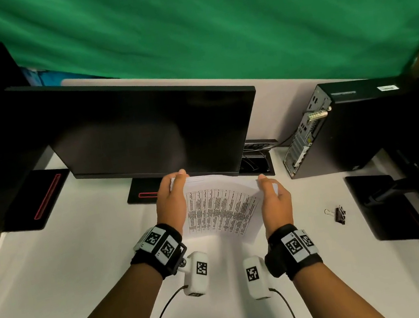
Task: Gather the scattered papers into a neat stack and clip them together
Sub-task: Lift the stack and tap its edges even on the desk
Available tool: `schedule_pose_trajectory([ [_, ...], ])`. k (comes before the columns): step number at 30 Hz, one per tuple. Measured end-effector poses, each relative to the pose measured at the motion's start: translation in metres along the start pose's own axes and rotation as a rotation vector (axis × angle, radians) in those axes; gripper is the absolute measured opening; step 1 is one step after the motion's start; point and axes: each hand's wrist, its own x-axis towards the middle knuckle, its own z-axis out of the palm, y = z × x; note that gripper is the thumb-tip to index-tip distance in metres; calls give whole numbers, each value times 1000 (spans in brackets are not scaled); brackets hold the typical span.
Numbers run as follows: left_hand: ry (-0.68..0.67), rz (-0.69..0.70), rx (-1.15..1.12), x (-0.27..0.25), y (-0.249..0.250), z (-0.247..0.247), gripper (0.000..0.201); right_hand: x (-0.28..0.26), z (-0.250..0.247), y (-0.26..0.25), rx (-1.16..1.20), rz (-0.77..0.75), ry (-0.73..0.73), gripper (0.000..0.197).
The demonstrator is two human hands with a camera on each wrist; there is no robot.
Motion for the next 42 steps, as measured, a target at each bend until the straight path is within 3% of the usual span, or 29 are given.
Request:
schedule_pose_trajectory([
  [10, -56, 37, 63, 1, 0, -2, 29, 1, -3, 1, 65, -72, -67, 26],
  [13, -222, 80, -22, 0, -3, -15, 26, 1, -17, 9, 109, -150, -222, 47],
  [16, -364, 67, 43, 9, -16, -31, 40, 4, -30, 18, 15, -149, -379, 54],
  [19, -285, 84, 352, 13, -24, -30, 30, 2, -26, 20, -181, -191, -318, 32],
  [22, -242, 131, 400, 7, -19, -25, 31, 3, -24, 21, -190, -215, -221, 19],
  [26, -227, 170, 298, -2, -13, -27, 29, -2, -27, 16, -130, -245, -229, 23],
  [29, -227, 102, 211, -4, -25, -31, 36, -8, -29, 28, -157, -198, -262, 32],
  [32, -257, 44, 273, -6, -35, -35, 35, -14, -32, 43, -259, -168, -300, 35],
  [42, -293, 138, 159, -4, -16, -37, 36, -10, -30, 29, -238, -227, -282, 36],
])
